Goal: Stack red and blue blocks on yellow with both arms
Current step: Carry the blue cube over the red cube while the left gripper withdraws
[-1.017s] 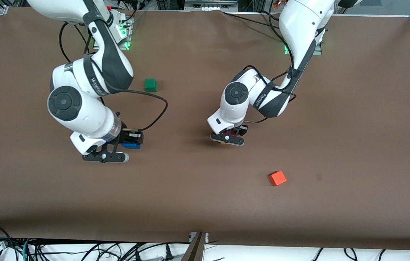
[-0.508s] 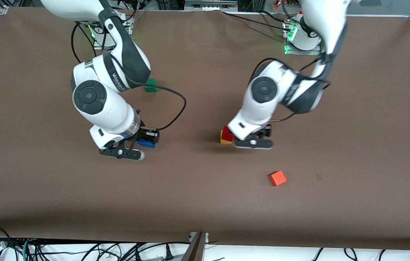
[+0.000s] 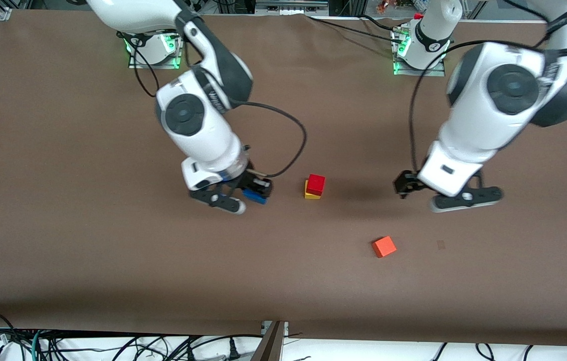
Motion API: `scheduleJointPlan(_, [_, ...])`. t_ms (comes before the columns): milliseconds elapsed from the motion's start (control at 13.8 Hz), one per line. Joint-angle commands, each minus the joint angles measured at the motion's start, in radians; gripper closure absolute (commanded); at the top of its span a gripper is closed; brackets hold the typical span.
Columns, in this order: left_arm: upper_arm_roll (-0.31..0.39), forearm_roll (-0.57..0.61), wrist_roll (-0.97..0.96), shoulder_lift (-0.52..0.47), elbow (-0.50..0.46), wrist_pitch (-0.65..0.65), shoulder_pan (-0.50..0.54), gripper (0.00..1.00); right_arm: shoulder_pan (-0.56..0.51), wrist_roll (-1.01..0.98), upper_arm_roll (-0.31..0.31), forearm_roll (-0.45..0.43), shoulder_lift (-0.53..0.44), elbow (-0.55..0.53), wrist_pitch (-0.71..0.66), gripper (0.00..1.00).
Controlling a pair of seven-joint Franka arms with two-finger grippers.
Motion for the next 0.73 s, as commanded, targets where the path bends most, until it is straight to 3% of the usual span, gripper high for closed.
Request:
scheduleJointPlan(0, [-0.013, -0.037, 0.146, -0.032, 0.045, -0.059, 0.112, 0.00, 0.080, 0.173, -0.005, -0.015, 0.087, 0.079, 0.091, 0.60])
scheduleJointPlan(145, [-0.009, -0.037, 0.267, -0.032, 0.091, -0.163, 0.175, 0.00, 0.134, 0.291, -0.009, -0.032, 0.127, 0.079, 0.179, 0.60])
scheduleJointPlan(363, [-0.010, -0.041, 0.361, -0.026, 0.084, -0.173, 0.224, 0.00, 0.194, 0.350, -0.032, -0.101, 0.163, 0.079, 0.199, 0.60])
scheduleJointPlan(654, [-0.012, -0.068, 0.377, -0.028, 0.090, -0.202, 0.250, 0.00, 0.226, 0.351, -0.036, -0.124, 0.178, 0.076, 0.197, 0.60])
